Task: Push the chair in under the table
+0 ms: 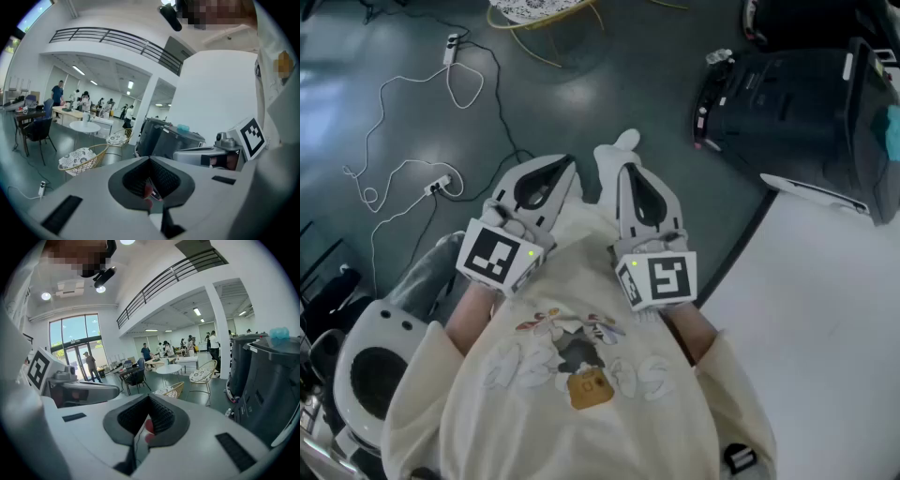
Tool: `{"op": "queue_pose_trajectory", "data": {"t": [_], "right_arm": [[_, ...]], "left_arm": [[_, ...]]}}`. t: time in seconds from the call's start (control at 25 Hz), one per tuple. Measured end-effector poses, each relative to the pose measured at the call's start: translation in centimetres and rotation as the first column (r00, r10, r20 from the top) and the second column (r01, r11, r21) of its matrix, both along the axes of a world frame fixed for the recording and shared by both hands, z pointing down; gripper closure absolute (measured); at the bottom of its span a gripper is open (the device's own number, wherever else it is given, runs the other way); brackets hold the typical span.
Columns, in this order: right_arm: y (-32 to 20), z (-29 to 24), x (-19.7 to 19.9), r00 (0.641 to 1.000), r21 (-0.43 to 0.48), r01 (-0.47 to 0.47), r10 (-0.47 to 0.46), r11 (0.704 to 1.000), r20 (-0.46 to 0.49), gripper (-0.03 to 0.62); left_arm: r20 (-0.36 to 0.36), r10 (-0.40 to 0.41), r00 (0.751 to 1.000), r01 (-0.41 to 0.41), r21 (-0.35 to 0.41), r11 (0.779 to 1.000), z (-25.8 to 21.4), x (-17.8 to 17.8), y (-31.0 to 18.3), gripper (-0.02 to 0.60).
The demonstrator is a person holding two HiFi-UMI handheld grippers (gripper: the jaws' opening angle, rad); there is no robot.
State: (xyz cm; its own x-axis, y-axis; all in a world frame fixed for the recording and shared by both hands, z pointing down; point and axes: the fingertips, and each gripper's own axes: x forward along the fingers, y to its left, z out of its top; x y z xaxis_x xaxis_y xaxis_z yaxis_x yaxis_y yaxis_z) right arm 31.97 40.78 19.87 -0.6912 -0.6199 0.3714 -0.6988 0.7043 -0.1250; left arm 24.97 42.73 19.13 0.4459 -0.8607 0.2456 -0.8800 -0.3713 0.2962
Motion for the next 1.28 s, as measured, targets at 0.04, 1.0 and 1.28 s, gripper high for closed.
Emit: {"op": "queue_pose_trajectory", "data": {"t": [0.04, 1.0, 1.28], "right_arm": [[1.3, -0.4, 0.2, 1.000, 0.017, 0.005, -0.006, 1.000, 0.017, 0.586], [20.6, -0.1, 11.9, 0.975, -0.009, -0.063, 0.063, 0.998, 0.214, 0.585], [16.2, -0.1, 6.4, 0.977, -0.009, -0.027, 0.028, 1.000, 0.211, 0.585]], "left_arm": [[0.024, 0.007, 1.000, -0.007, 0.005, 1.000, 0.1, 0.6, 1.0, 0.580], [0.109, 0.149, 0.983, -0.136, -0.116, 0.984, 1.4, 14.6, 19.9, 0.580], [0.097, 0.080, 0.992, -0.069, -0.115, 0.991, 0.9, 9.3, 16.4, 0.580]]}}
